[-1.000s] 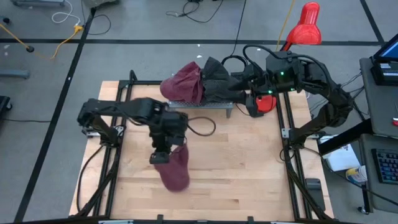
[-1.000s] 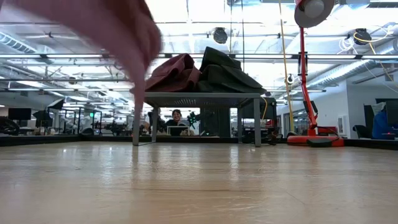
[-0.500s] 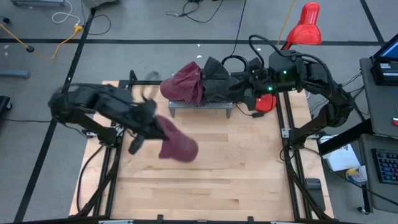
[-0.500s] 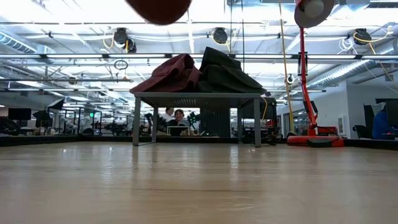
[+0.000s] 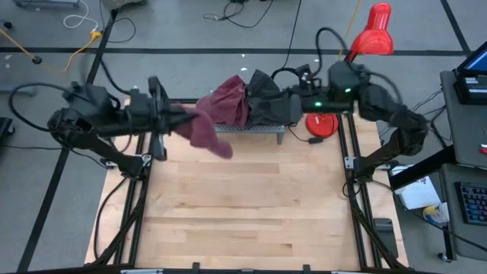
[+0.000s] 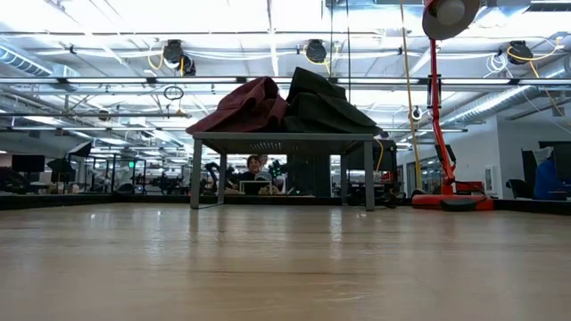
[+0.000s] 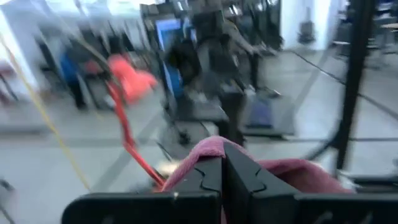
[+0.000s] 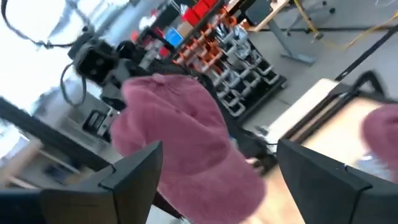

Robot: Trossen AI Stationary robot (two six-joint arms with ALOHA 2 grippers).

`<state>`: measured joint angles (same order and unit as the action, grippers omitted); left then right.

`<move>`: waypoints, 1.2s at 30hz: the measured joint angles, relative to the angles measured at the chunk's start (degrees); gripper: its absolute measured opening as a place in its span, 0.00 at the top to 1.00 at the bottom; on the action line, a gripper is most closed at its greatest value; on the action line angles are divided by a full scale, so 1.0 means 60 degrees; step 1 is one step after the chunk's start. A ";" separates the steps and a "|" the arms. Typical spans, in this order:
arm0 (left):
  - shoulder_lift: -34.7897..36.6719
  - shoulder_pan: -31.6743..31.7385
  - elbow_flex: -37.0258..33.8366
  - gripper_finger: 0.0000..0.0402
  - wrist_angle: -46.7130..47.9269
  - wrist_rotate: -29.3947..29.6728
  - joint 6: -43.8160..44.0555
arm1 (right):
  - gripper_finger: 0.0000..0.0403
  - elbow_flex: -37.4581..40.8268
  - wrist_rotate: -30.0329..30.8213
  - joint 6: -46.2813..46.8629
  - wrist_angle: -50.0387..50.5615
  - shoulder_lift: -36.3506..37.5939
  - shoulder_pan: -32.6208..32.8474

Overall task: Pick & Place hat
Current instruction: Stack the bottom maroon cap on the maroon cap on the shelf

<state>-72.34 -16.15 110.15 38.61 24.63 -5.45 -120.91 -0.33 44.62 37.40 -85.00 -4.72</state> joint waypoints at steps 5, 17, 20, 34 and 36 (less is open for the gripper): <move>-0.0009 -0.0002 0.0000 1.00 -0.1497 0.1025 -0.2023 | 0.24 0.1582 -0.0295 0.1761 -0.2615 0.0035 -0.0005; -0.0215 0.0072 0.0000 1.00 -0.3169 0.3427 -0.5645 | 0.25 0.5793 -0.0027 0.4452 -0.8694 0.0643 0.0049; -0.0367 0.0091 -0.0004 1.00 -0.3469 0.3424 -0.6365 | 0.25 0.6749 0.0312 0.5915 -0.9868 0.0625 0.0052; -0.1309 0.0486 -0.0004 1.00 -0.4008 0.2406 -0.8754 | 0.25 0.8963 0.0500 0.9097 -1.4059 0.0446 0.0151; -0.1487 0.0550 -0.0004 1.00 -0.4269 0.2398 -0.9078 | 0.25 0.8963 0.0574 0.9197 -1.3970 0.0467 0.0291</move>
<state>-81.26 -12.85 110.13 13.00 39.02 -59.92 -67.13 3.12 99.81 -46.42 -82.20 -2.98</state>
